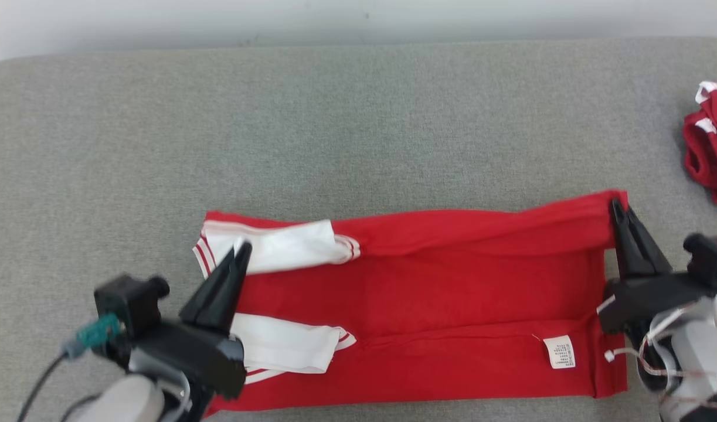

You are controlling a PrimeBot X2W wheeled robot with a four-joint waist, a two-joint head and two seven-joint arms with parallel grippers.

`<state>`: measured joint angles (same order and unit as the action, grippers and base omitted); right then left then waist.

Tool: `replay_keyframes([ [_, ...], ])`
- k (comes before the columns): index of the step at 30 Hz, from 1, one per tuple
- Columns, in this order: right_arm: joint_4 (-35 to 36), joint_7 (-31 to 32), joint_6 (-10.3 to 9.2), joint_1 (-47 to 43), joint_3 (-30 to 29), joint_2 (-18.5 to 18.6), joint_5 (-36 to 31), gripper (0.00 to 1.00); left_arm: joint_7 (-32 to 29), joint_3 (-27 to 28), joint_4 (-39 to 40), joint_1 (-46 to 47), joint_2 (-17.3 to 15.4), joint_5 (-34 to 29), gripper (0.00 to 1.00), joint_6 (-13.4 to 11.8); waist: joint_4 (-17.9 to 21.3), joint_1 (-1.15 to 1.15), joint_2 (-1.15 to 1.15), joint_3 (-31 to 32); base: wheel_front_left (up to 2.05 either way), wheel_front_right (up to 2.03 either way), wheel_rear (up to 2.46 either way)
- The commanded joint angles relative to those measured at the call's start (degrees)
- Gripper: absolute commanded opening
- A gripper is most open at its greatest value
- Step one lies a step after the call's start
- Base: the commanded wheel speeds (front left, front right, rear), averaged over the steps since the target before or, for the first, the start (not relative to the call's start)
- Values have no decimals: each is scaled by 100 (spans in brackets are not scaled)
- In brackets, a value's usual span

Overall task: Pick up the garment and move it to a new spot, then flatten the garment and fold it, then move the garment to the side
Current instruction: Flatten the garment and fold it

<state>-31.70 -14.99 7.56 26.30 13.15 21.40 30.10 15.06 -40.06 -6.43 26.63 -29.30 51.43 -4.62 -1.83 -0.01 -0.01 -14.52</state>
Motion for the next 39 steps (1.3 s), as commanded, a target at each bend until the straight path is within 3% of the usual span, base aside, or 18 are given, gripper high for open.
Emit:
replay_keyframes([
  [1, 176, -24, -14, -254, -109, -46, -66, 0, 10, 108, 110, -284, 53, -109, 0, -72, -65, 1, 1, 104, 0, 0, 0],
  [9, 816, -25, -14, -1203, -646, -335, -212, 0, 10, 657, 406, -1446, 411, -252, 0, -158, -70, 1, 1, 328, 0, 0, 0],
  [10, 865, -25, -14, -1294, -705, -362, -222, 19, 10, 705, 376, -1561, 457, -292, 0, -152, -69, 1, 1, 359, 0, 0, 0],
  [11, 899, -25, -14, -1391, -751, -381, -231, 50, 10, 730, 334, -1662, 492, -340, 0, -148, -67, 1, 1, 378, 0, 0, 0],
  [12, 915, -25, -14, -1484, -786, -405, -220, 100, 10, 806, 317, -1728, 544, -393, 14, -158, -65, 1, 1, 402, 0, 0, 0],
  [13, 949, -25, -14, -1548, -833, -428, -207, 100, 10, 903, 314, -1783, 611, -457, 72, -169, -66, 1, 1, 418, 0, 0, 0],
  [14, 986, -25, -14, -1601, -863, -442, -202, 100, 11, 979, 306, -1858, 665, -525, 100, -171, -65, 1, 1, 434, 0, 0, 0],
  [19, 1201, -25, -14, -1787, -982, -519, -147, 100, 10, 1352, 270, -2078, 906, -907, 100, -97, -57, 1, 1, 495, 0, 0, 0],
  [23, 1192, -25, -14, -1927, -1038, -531, -156, 100, 8, 1919, 320, -2240, 1180, -1588, 100, -50, -62, 1, 1, 527, 0, 0, 0],
  [32, 229, 116, -14, -1678, -900, -542, 3, 100, 7, 3326, 716, -2522, 1974, -3392, 100, 238, -165, 1, 1, 532, 0, 0, 0],
  [39, -441, 141, -14, -1475, -578, -704, 218, 100, 8, 3985, 541, -2665, 2393, -4046, 100, 650, -230, 1, 1, 554, 0, 0, 0],
])
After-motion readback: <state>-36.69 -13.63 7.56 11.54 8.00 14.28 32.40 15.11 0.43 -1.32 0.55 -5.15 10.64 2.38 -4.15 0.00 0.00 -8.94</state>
